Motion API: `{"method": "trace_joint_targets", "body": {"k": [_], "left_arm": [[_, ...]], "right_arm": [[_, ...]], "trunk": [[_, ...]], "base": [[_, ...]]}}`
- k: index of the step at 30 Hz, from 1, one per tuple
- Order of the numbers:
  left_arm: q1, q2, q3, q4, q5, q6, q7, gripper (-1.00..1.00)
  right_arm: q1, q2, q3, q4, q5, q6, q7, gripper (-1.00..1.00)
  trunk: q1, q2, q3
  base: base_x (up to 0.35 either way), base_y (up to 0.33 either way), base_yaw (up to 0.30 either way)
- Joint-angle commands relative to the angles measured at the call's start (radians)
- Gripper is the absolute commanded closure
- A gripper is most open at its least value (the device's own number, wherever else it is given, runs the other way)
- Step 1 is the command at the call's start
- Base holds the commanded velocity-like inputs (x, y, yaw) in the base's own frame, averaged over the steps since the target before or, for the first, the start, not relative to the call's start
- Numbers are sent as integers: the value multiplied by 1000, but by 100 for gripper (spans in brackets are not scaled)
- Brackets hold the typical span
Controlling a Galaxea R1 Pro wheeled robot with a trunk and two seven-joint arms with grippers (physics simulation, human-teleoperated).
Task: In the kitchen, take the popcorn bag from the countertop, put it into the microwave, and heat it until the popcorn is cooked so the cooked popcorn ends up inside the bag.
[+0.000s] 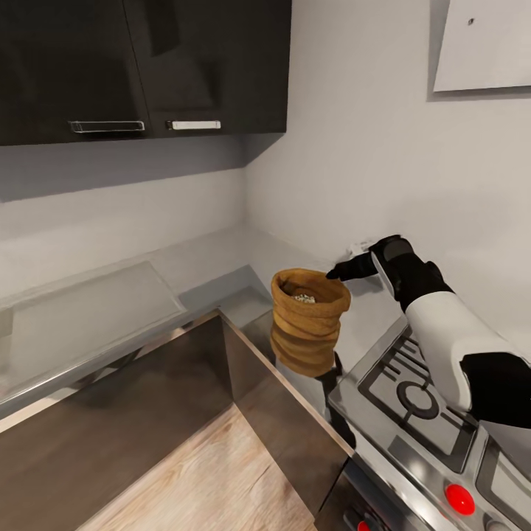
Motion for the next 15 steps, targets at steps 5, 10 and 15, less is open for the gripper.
{"method": "trace_joint_targets", "body": {"k": [5,10,15], "left_arm": [[0,0,1,-1,4,-2,1,-100],[0,0,1,0,4,-2,1,-100],[0,0,1,-1,4,-2,1,-100]], "right_arm": [[-1,-1,4,47,15,-28,11,-100],[-1,-4,4,100,17,-75,12,-100],[-1,-4,4,107,19,-82,13,-100]], "trunk": [[0,-1,-1],[0,-1,-1],[0,-1,-1]], "base": [[9,0,0],[0,0,0],[0,0,0]]}}
